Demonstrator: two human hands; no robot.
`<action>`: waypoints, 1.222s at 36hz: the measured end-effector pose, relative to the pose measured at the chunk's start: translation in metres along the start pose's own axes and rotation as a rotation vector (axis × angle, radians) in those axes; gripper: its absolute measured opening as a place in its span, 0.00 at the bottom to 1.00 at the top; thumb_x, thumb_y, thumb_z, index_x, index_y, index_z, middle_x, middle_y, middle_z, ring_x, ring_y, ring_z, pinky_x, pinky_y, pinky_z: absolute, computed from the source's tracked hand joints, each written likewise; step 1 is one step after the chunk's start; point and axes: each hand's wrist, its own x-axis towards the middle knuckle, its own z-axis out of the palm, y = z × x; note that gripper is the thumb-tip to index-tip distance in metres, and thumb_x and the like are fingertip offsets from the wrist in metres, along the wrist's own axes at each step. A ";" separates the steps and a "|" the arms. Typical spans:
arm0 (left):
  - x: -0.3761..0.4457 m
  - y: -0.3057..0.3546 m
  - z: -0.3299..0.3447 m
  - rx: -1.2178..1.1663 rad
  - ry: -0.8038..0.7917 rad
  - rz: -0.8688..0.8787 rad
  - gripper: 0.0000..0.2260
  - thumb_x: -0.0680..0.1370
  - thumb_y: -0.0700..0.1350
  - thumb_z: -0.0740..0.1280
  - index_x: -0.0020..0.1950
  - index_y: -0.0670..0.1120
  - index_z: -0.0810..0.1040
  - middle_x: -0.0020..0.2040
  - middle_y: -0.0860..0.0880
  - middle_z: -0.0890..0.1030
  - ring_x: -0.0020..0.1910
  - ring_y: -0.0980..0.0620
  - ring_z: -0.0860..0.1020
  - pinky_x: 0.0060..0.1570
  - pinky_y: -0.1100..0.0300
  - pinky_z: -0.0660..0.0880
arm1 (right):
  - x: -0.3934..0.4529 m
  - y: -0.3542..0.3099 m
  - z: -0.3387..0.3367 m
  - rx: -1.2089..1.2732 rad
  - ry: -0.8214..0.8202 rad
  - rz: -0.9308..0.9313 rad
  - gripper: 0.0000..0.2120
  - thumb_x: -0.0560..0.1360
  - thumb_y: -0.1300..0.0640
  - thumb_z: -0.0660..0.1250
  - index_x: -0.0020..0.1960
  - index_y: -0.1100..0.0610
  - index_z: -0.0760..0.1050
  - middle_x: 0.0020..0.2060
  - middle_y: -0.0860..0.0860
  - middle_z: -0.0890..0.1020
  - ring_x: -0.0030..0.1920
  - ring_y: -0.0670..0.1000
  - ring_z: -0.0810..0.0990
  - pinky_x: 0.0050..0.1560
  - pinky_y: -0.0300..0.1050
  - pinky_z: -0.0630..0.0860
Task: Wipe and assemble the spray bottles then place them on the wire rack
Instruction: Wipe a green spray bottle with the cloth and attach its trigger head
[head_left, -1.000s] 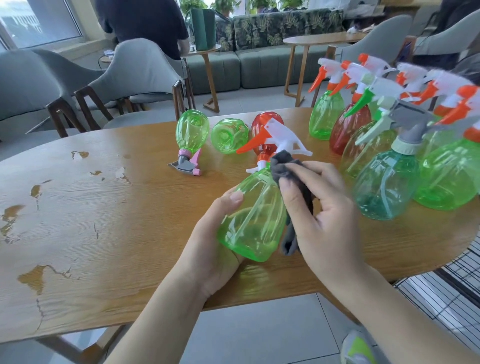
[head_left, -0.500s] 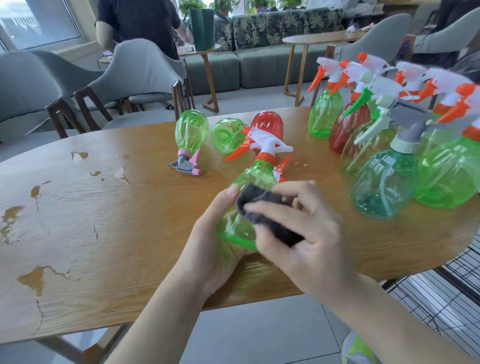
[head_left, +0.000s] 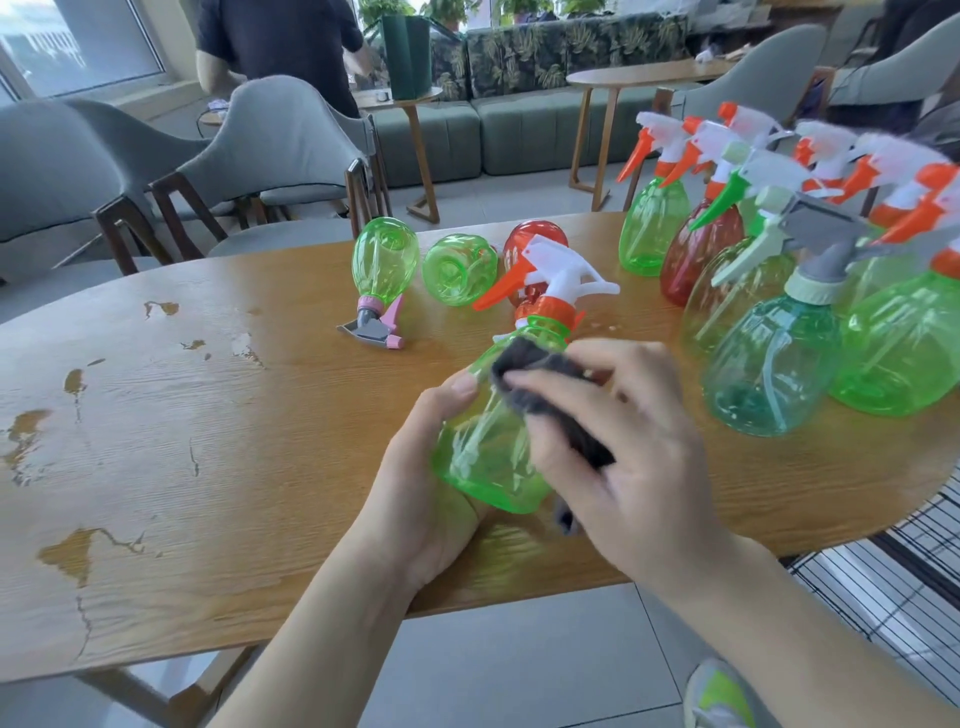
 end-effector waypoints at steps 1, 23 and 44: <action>0.000 -0.001 0.002 0.002 -0.006 -0.022 0.22 0.80 0.51 0.63 0.69 0.41 0.76 0.61 0.36 0.77 0.57 0.39 0.77 0.56 0.45 0.75 | 0.004 0.000 -0.001 -0.001 0.015 0.048 0.11 0.82 0.58 0.66 0.60 0.59 0.84 0.53 0.55 0.79 0.52 0.55 0.77 0.56 0.46 0.74; 0.001 -0.002 0.005 0.073 0.116 -0.097 0.25 0.80 0.56 0.66 0.72 0.43 0.77 0.65 0.37 0.80 0.61 0.39 0.78 0.58 0.44 0.76 | 0.002 0.007 -0.007 0.074 -0.075 0.146 0.10 0.79 0.60 0.68 0.57 0.59 0.85 0.52 0.54 0.79 0.50 0.53 0.79 0.55 0.38 0.73; 0.000 0.001 0.007 -0.067 0.041 -0.090 0.24 0.78 0.54 0.67 0.70 0.44 0.79 0.62 0.40 0.82 0.57 0.42 0.82 0.54 0.46 0.80 | 0.004 0.016 -0.005 -0.031 -0.072 0.110 0.13 0.83 0.57 0.63 0.63 0.58 0.82 0.54 0.51 0.78 0.56 0.55 0.74 0.63 0.40 0.68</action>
